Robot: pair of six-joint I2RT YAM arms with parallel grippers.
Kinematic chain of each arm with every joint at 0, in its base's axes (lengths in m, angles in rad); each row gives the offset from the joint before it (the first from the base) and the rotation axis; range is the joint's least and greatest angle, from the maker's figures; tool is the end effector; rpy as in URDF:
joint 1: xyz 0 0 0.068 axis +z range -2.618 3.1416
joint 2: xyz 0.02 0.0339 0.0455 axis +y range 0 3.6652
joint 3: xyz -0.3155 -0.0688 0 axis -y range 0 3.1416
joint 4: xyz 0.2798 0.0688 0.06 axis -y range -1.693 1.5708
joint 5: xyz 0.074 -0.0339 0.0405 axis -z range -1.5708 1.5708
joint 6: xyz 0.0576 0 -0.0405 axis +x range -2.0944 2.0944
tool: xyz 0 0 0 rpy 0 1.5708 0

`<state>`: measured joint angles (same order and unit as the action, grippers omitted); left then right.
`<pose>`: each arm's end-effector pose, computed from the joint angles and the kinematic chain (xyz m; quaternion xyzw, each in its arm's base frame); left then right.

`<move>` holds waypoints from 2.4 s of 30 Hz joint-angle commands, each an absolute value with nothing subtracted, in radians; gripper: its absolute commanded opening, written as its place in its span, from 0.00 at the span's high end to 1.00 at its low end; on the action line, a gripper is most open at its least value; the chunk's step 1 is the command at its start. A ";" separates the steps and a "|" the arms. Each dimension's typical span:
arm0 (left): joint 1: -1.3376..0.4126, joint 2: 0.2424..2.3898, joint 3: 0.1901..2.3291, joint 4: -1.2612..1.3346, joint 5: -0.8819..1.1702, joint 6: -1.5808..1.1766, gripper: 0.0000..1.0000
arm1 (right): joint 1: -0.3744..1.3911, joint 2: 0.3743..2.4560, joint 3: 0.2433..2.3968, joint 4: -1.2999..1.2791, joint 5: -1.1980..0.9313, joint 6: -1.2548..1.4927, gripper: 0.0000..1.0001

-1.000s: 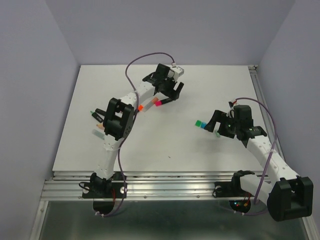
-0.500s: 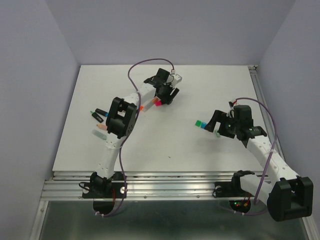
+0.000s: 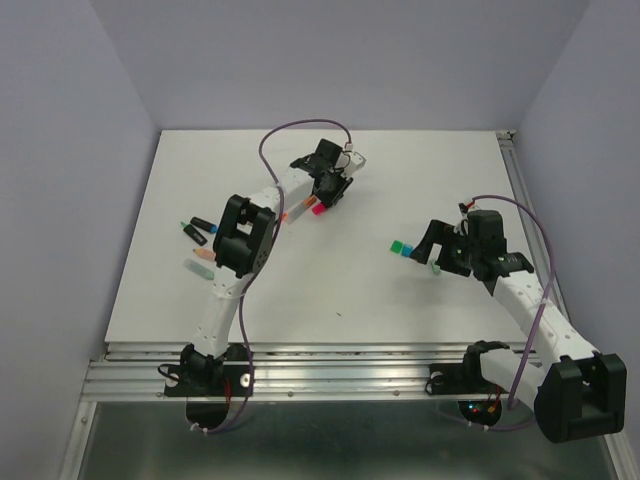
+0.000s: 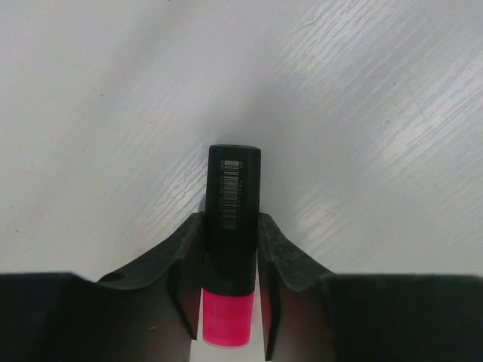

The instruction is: Open the pen caps

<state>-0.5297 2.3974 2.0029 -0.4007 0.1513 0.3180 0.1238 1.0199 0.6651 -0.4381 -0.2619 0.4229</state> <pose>0.5351 -0.3234 0.1816 0.4057 0.8297 -0.1094 0.3676 0.2254 0.0431 0.2490 0.0877 0.9145 0.2178 0.3294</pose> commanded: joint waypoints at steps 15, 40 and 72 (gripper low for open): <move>-0.555 2.234 2.031 -0.376 0.063 0.140 1.00 | 0.115 0.982 0.695 -0.449 -0.268 0.451 0.00; -0.747 1.267 1.051 -0.182 -0.508 -1.144 1.00 | 0.566 0.979 0.739 -0.128 -0.351 0.515 0.00; -0.910 1.304 0.985 -0.264 -0.525 -1.400 1.00 | 0.762 1.376 0.842 0.258 -0.314 0.701 0.34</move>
